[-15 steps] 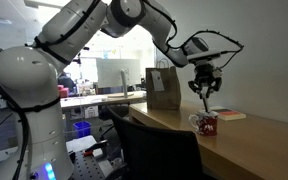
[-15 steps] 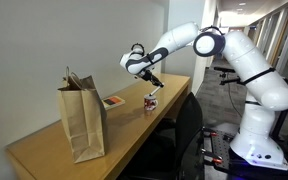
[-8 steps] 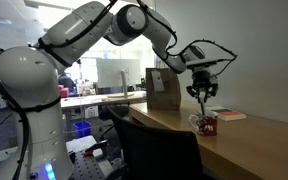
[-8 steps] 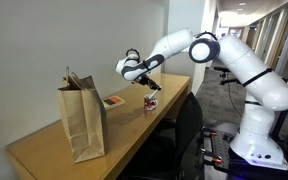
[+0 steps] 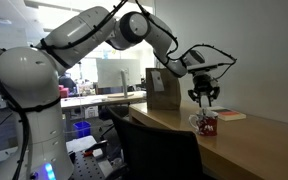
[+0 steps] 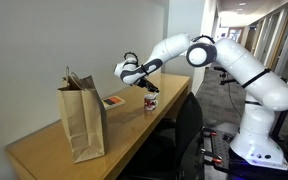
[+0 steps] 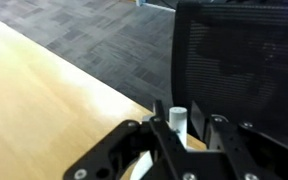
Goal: Put the marker in the mug cup
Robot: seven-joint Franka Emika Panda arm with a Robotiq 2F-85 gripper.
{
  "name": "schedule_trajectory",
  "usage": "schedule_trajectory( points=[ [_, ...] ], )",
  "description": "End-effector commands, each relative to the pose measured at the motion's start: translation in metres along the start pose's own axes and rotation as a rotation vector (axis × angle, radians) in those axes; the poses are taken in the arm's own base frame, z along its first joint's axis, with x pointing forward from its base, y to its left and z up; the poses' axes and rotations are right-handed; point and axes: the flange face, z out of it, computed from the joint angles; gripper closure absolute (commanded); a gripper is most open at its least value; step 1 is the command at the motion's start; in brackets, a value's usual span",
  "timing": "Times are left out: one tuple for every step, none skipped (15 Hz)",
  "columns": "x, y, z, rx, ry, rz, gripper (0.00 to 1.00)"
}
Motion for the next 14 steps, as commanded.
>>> schedule_trajectory(
  points=[
    [-0.017, 0.007, -0.021, 0.013, 0.118, 0.050, 0.31],
    [-0.026, 0.009, -0.031, 0.021, 0.168, 0.075, 0.22],
    [-0.039, 0.009, -0.040, 0.045, 0.217, 0.083, 0.16],
    [-0.053, 0.009, -0.050, 0.066, 0.259, 0.089, 0.08],
    [-0.071, 0.008, -0.058, 0.100, 0.297, 0.100, 0.01],
    [-0.087, 0.009, -0.066, 0.121, 0.347, 0.099, 0.00],
    [-0.104, 0.008, -0.073, 0.148, 0.389, 0.115, 0.00],
    [-0.120, 0.007, -0.079, 0.174, 0.436, 0.128, 0.00],
    [-0.136, 0.007, -0.085, 0.198, 0.484, 0.142, 0.00],
    [-0.150, 0.006, -0.089, 0.222, 0.530, 0.160, 0.00],
    [-0.165, 0.004, -0.092, 0.250, 0.578, 0.175, 0.00],
    [-0.175, -0.002, -0.094, 0.269, 0.627, 0.199, 0.00],
    [-0.186, -0.006, -0.095, 0.290, 0.674, 0.223, 0.00],
    [-0.196, -0.008, -0.096, 0.308, 0.724, 0.245, 0.00]
  ],
)
